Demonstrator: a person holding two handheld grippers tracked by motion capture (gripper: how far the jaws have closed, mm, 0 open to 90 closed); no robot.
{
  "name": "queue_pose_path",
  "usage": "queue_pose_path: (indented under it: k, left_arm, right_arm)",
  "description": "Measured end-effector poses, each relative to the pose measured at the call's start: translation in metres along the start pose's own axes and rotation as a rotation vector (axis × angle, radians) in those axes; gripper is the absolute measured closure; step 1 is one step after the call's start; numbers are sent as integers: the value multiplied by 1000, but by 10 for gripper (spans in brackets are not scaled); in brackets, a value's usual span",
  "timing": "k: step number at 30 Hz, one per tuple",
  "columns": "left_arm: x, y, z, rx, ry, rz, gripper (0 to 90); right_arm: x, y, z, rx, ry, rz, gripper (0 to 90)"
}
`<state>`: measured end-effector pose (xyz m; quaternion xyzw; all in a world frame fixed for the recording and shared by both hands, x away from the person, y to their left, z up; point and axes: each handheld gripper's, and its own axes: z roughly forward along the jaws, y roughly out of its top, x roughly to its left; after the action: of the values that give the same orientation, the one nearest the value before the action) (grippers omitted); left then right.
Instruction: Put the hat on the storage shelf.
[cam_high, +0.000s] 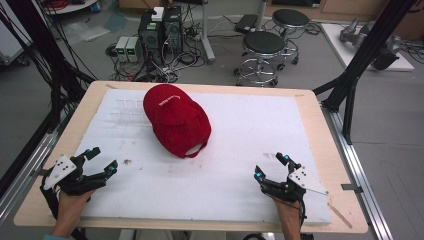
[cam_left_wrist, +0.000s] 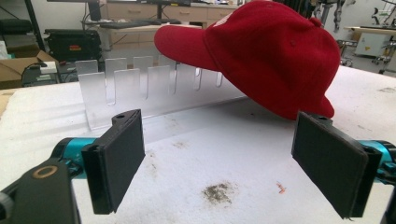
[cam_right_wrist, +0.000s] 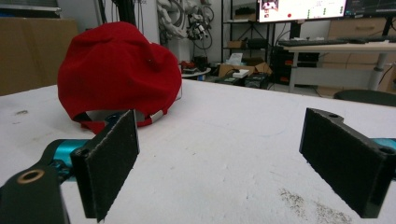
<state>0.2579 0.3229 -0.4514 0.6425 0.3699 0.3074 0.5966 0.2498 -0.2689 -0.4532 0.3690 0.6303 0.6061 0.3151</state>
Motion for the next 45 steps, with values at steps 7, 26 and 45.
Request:
queue_pose_path:
  k: [7,26,45]
  left_arm:
    - [1,0,0,1,11,-8,174]
    - [1,0,0,-1,12,-10,174]
    - [2,0,0,-1,16,-23,174]
  right_arm:
    - [1,0,1,9,6,-18,109]
    - [1,3,6,69,11,-1,109]
    - [44,60,68,133,126,7,109]
